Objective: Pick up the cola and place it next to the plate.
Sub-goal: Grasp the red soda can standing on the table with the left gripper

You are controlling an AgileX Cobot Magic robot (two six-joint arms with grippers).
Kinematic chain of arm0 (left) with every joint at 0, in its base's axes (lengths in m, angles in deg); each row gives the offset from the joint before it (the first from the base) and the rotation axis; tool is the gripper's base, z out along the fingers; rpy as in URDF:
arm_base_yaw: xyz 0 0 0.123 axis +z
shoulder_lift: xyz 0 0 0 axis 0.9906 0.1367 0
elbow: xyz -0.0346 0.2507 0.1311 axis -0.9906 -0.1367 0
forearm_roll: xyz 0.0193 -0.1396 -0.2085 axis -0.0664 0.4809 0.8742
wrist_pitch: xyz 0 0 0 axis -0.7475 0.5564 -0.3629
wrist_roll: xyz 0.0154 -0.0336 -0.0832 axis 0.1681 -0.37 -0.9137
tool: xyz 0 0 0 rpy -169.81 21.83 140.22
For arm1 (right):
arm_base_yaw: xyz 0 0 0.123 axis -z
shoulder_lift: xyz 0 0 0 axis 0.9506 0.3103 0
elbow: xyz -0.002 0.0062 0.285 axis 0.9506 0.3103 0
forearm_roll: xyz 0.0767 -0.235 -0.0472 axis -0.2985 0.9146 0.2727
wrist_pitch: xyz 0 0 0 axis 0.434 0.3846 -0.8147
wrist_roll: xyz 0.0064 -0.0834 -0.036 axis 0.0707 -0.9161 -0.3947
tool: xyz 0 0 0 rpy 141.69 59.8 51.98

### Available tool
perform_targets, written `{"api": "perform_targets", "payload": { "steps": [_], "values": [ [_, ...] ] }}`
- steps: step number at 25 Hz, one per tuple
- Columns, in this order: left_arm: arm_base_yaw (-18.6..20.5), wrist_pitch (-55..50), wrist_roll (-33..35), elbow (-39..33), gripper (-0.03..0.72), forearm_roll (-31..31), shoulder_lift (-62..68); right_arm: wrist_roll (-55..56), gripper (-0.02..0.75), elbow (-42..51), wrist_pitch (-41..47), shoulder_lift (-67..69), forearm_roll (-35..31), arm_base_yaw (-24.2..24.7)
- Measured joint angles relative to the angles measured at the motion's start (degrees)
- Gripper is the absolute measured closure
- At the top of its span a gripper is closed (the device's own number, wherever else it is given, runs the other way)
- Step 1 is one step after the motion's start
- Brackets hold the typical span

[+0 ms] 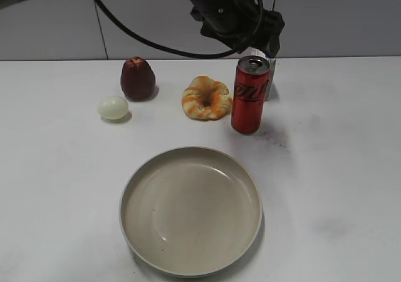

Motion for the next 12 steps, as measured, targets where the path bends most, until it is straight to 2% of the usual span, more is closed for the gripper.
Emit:
{"api": "perform_targets", "payload": {
  "steps": [12],
  "values": [
    [0.00,2.20,0.16,0.05,0.024,0.62,3.44,0.00,0.203,0.00,0.00,0.00,0.00,0.00]
  ]
}}
